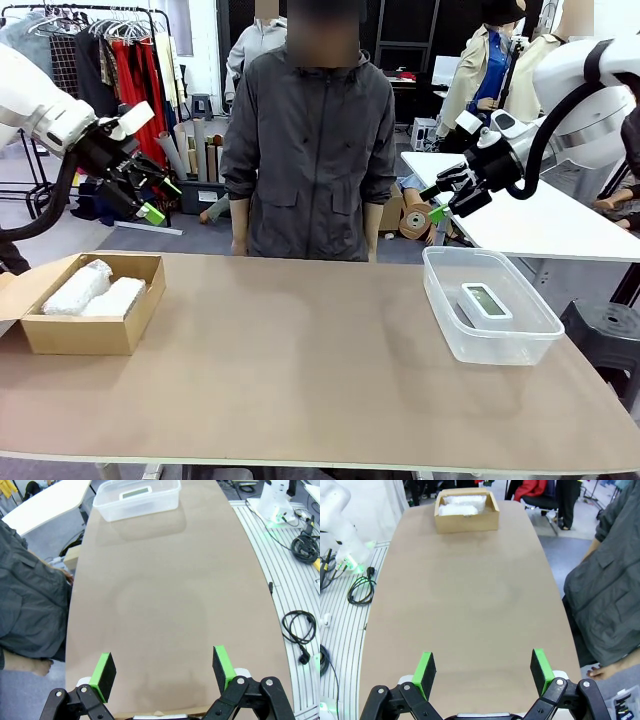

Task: Separate and place wrapped and unwrapped clocks.
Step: If the picked Digital clock is wrapped, place it in the Package Box ; if not, place it in the Organizing box.

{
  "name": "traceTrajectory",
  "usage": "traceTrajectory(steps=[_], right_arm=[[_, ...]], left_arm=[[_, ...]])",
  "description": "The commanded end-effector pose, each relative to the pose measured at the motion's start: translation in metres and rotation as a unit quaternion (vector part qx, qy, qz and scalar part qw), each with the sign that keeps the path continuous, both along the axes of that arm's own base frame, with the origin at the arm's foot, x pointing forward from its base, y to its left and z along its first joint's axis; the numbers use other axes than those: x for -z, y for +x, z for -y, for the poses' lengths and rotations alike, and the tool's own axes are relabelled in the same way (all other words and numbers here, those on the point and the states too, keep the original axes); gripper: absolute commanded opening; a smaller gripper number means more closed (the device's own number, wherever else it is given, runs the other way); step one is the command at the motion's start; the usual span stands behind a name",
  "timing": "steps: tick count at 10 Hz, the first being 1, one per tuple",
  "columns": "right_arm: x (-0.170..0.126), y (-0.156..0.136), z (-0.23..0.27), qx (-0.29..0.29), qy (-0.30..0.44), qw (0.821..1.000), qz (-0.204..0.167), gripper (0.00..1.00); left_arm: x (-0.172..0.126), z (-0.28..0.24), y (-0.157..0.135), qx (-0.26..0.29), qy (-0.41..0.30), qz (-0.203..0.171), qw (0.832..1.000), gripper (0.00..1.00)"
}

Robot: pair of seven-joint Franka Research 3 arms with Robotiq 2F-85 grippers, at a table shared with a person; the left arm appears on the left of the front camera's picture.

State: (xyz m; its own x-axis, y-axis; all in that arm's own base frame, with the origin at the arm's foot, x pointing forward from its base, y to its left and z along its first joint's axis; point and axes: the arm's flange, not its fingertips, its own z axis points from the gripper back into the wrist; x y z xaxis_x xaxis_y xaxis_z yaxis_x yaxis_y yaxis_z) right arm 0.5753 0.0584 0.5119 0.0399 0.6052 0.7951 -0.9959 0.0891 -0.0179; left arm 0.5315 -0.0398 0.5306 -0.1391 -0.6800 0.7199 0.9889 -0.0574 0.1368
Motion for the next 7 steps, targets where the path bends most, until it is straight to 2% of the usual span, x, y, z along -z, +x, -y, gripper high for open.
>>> traceTrajectory(steps=[1, 7], right_arm=[[-0.0017, 0.0012, 0.0004, 0.001, -0.005, 1.000, 0.004, 1.00], [-0.0017, 0.0012, 0.0004, 0.001, -0.005, 1.000, 0.004, 1.00]], left_arm=[[-0.0016, -0.0014, -0.0017, 0.002, 0.001, 0.000, 1.000, 1.00], [-0.0016, -0.0014, -0.0017, 0.002, 0.001, 0.000, 1.000, 1.00]])
